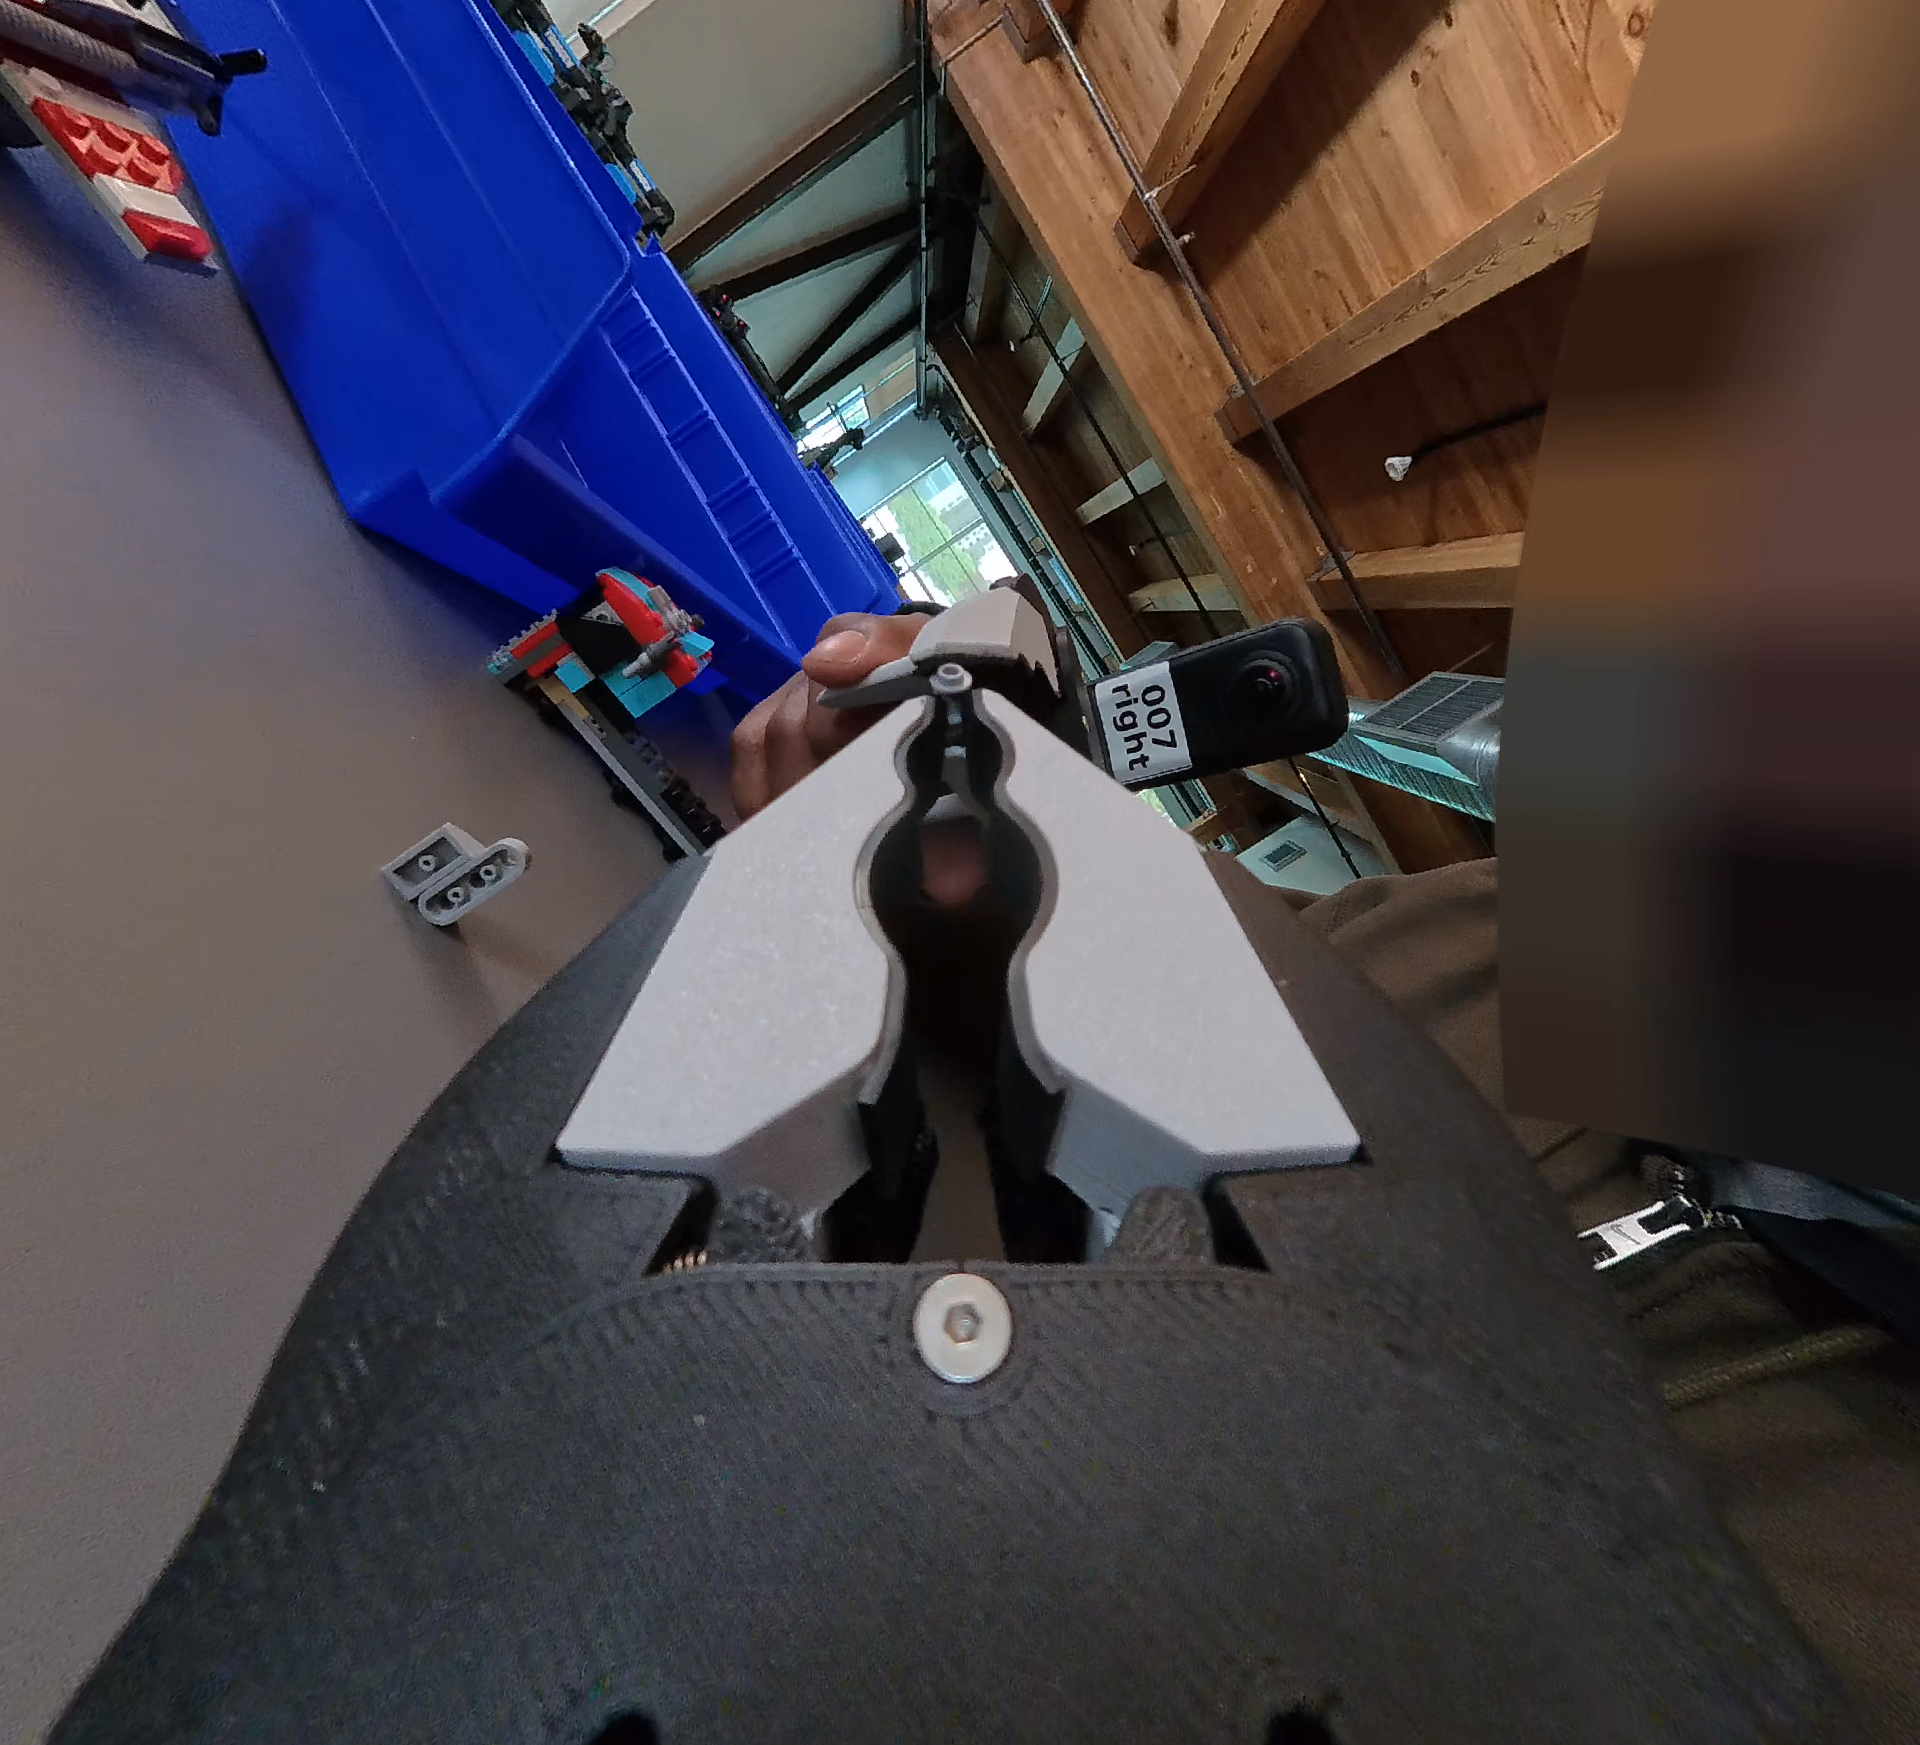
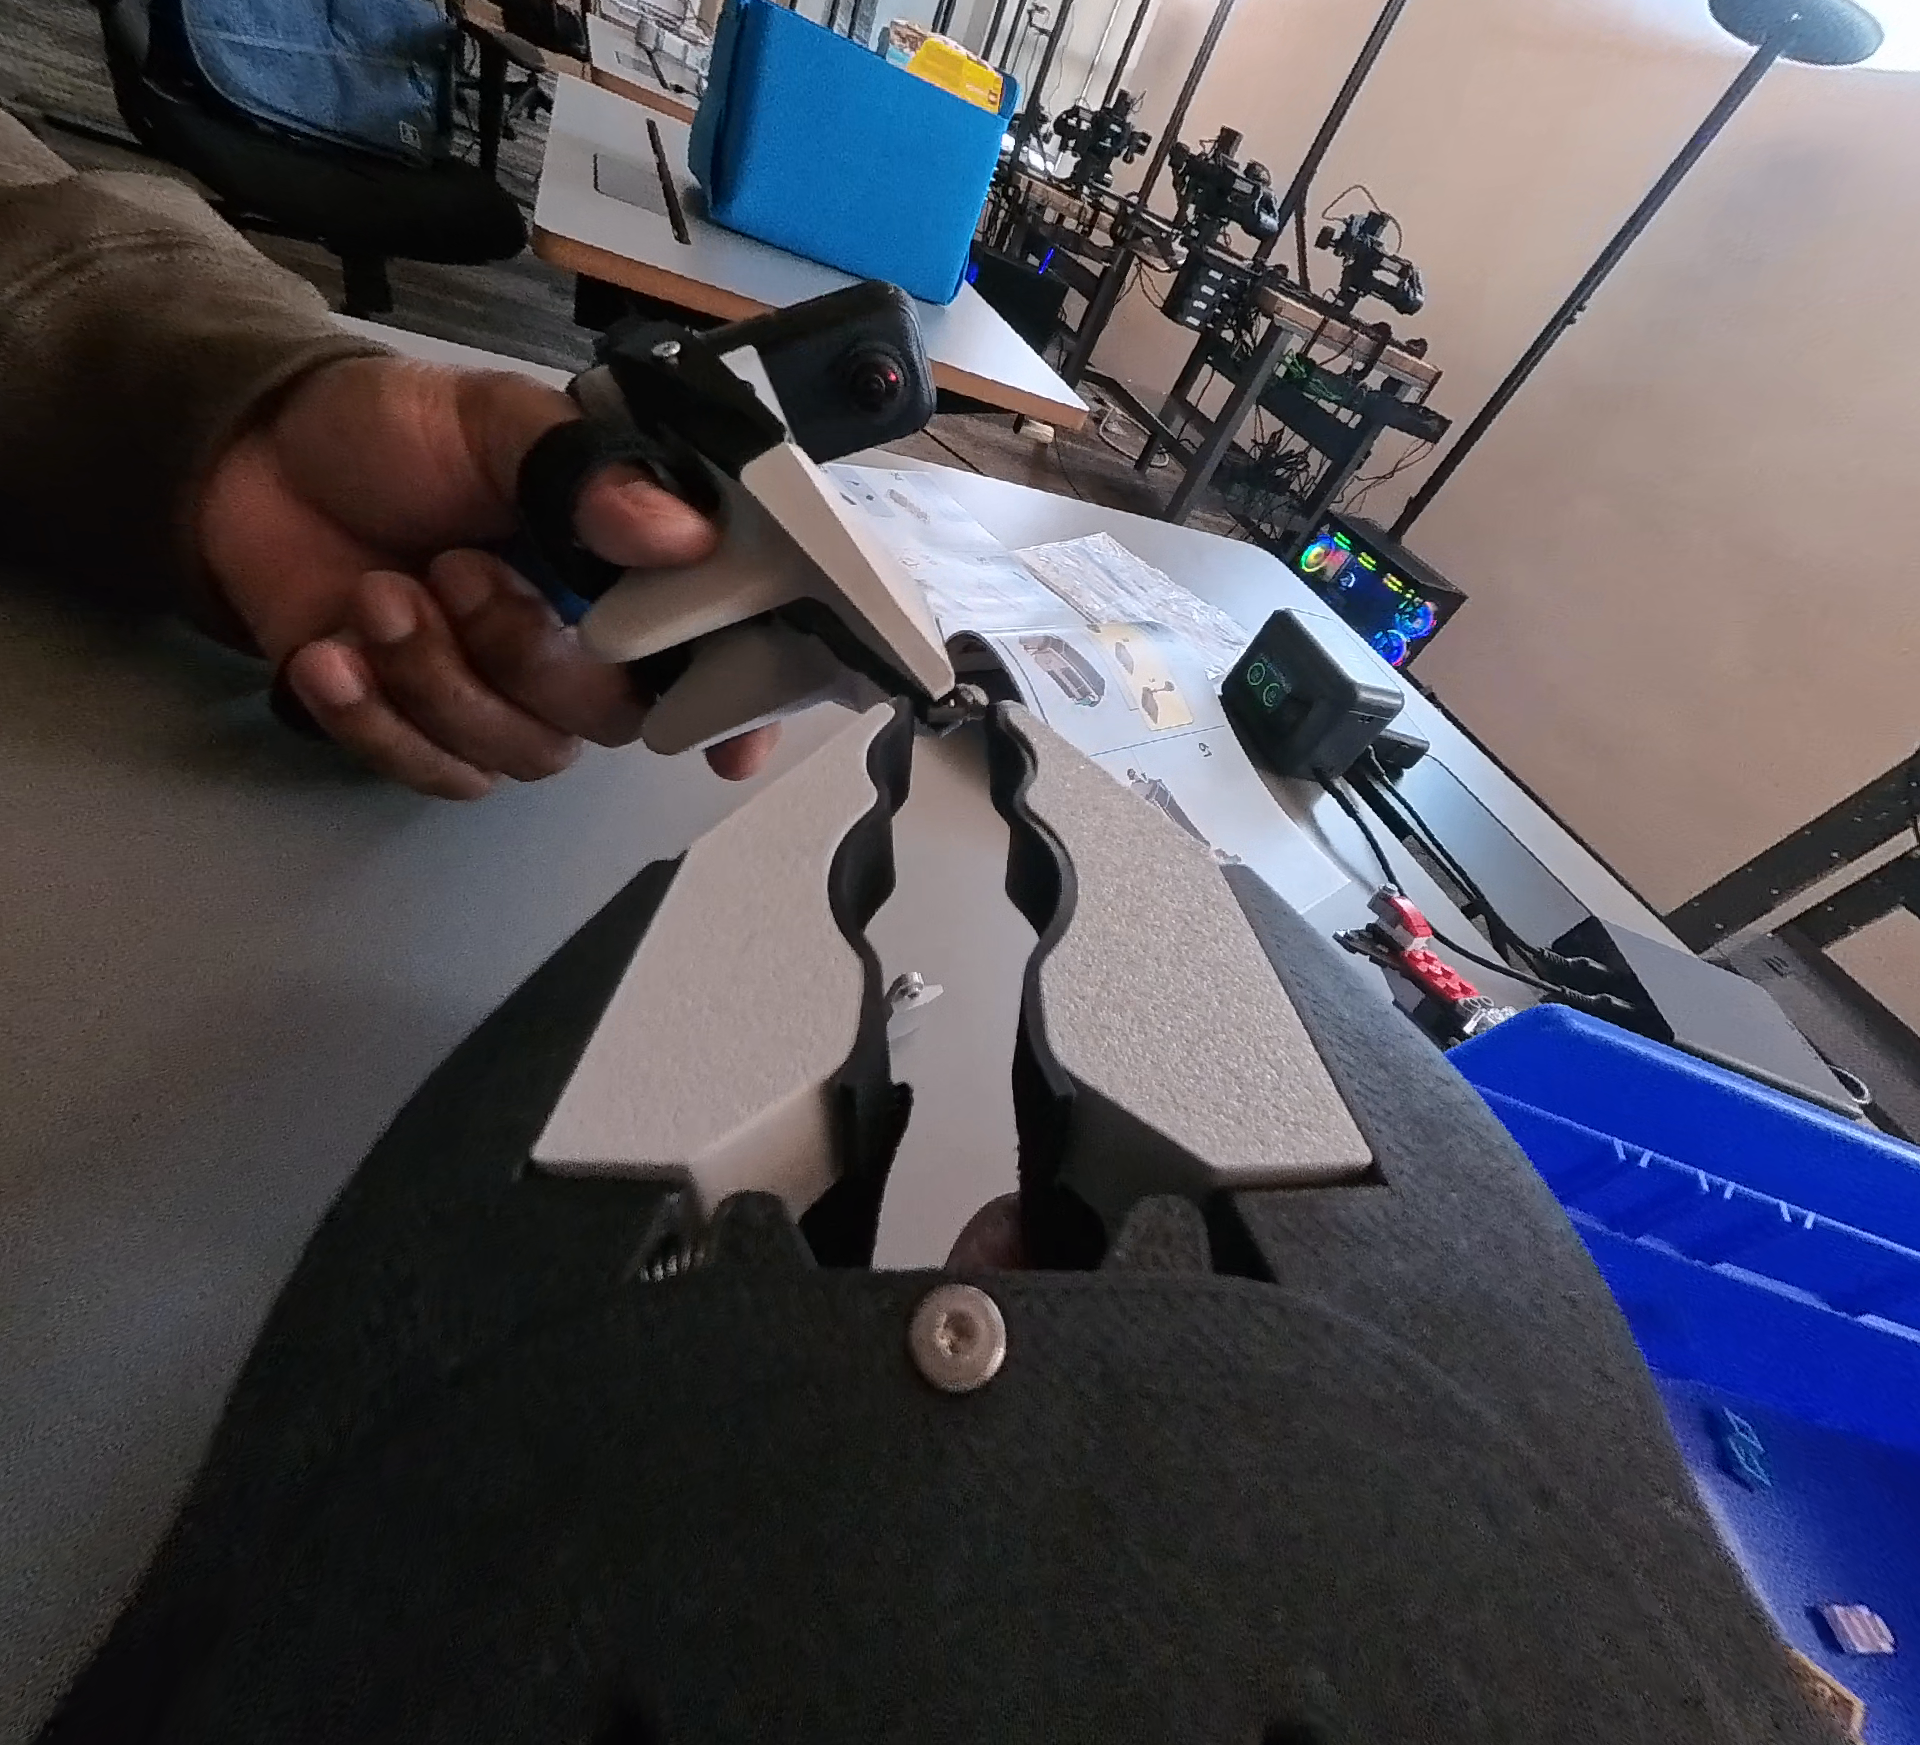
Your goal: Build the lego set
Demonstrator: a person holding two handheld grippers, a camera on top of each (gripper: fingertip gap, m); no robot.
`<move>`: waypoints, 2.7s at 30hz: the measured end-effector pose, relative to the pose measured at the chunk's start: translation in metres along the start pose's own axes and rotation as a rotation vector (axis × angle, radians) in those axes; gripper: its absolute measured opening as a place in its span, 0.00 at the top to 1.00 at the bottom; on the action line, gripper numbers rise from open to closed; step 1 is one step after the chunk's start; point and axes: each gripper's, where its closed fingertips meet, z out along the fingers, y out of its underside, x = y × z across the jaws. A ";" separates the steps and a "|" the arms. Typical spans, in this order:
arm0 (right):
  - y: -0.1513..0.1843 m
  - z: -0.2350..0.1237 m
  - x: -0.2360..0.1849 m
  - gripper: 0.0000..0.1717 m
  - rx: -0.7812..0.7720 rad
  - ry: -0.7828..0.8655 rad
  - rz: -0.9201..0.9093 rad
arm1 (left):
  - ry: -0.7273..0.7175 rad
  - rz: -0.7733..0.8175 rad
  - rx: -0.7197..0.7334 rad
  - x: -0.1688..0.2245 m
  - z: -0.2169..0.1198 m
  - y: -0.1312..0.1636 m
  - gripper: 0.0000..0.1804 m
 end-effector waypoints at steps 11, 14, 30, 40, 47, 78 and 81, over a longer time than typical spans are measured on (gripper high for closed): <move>0.003 -0.002 -0.006 0.92 -0.006 -0.045 -0.025 | -0.013 0.017 -0.080 -0.001 -0.001 0.007 0.98; 0.003 -0.002 -0.008 0.92 -0.010 -0.055 -0.040 | -0.029 0.045 -0.112 -0.001 -0.001 0.010 0.98; 0.009 -0.003 -0.016 0.93 -0.051 -0.061 -0.176 | -0.124 0.218 -0.261 -0.005 -0.006 0.019 0.98; 0.012 -0.003 -0.017 0.93 -0.063 -0.060 -0.201 | -0.136 0.235 -0.290 -0.004 -0.011 0.018 0.98; 0.012 -0.002 -0.019 0.93 -0.067 -0.063 -0.214 | -0.141 0.173 -0.260 -0.007 -0.012 0.013 0.93; 0.018 0.000 -0.023 0.91 -0.095 -0.067 -0.229 | -0.141 0.155 -0.272 -0.012 -0.009 0.021 0.96; 0.019 0.000 -0.020 0.90 -0.098 -0.064 -0.199 | -0.128 0.141 -0.241 -0.010 -0.010 0.016 0.96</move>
